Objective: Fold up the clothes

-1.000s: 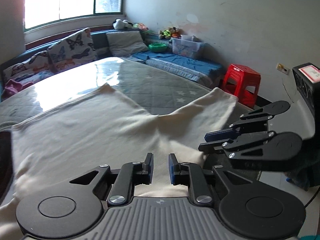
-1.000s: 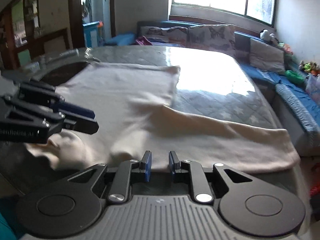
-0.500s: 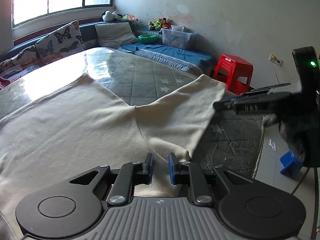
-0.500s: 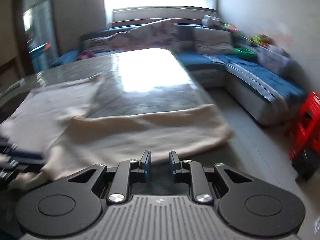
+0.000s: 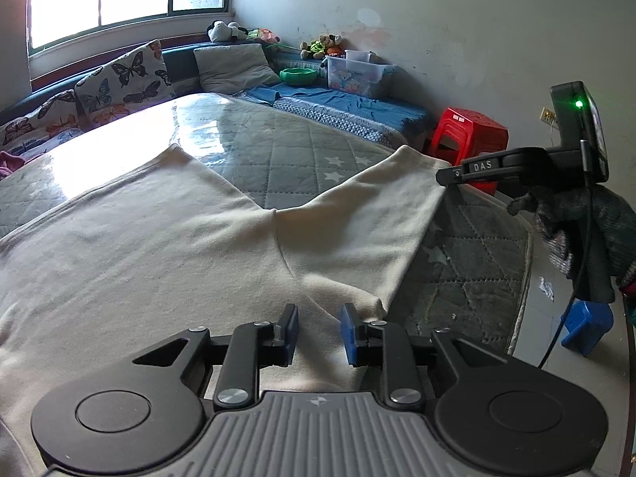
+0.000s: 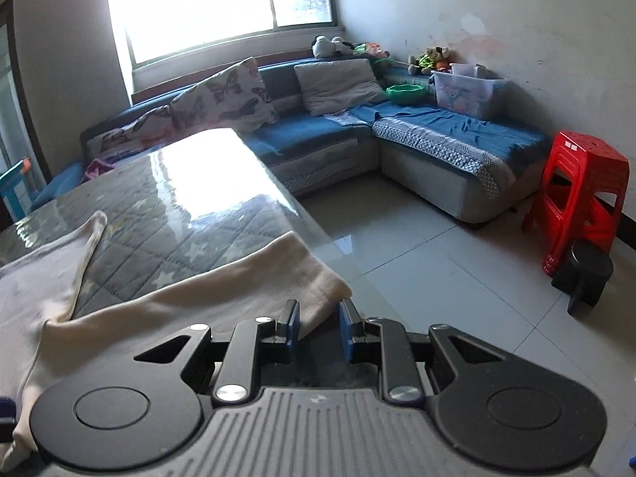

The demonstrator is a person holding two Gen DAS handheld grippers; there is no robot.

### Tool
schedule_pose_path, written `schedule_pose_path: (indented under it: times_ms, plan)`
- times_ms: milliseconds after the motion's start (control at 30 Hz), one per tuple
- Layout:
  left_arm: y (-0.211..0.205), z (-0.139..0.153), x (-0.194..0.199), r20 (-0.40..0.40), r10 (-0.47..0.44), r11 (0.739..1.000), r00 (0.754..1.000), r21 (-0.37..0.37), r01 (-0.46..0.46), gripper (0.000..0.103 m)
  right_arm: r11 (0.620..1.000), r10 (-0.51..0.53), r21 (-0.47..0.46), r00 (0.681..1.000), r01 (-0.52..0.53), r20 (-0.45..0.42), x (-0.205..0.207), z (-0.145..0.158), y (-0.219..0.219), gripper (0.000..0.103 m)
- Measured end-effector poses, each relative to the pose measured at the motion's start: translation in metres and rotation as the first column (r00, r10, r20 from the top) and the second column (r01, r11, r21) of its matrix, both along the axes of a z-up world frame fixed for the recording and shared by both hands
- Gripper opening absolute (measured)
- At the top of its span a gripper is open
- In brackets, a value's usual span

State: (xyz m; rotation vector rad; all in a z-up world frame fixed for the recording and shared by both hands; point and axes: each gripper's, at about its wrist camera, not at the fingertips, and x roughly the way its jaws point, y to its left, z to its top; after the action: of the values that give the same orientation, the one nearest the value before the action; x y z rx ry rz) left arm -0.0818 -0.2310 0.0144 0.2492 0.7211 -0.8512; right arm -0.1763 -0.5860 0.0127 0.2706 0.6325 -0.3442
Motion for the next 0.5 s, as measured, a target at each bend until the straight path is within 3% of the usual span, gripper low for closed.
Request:
schedule_pose_path:
  times_ms: [33,67,100,300,500]
  plan:
    - [0.000,0.000,0.000,0.001,0.001,1.000,1.000,0.001,-0.001,0.028,1.000,-0.005,0.002,1.000,0.005,0.004,0.001,0.000,-0.002,0.017]
    - [0.001,0.000,0.000,0.002,0.002,1.000,1.000,0.002,-0.002,0.029,1.000,-0.004,-0.001,1.000,0.004,0.006,0.002,0.000,-0.002,0.006]
    - [0.001,0.000,0.000,0.003,0.003,1.000,1.000,0.002,-0.003,0.030,1.000,-0.003,-0.005,1.000,0.003,0.008,0.002,0.001,-0.002,0.004]
    - [0.001,0.001,-0.001,0.010,-0.005,1.000,1.000,0.010,0.005,0.032,0.997,-0.006,-0.083,0.999,0.009,0.037,0.012,0.016,-0.005,0.004]
    - [0.001,0.001,0.000,0.016,-0.004,1.000,1.000,0.020,0.003,0.038,0.998,0.011,-0.065,1.000,-0.011,-0.001,0.030,0.004,-0.007,0.004]
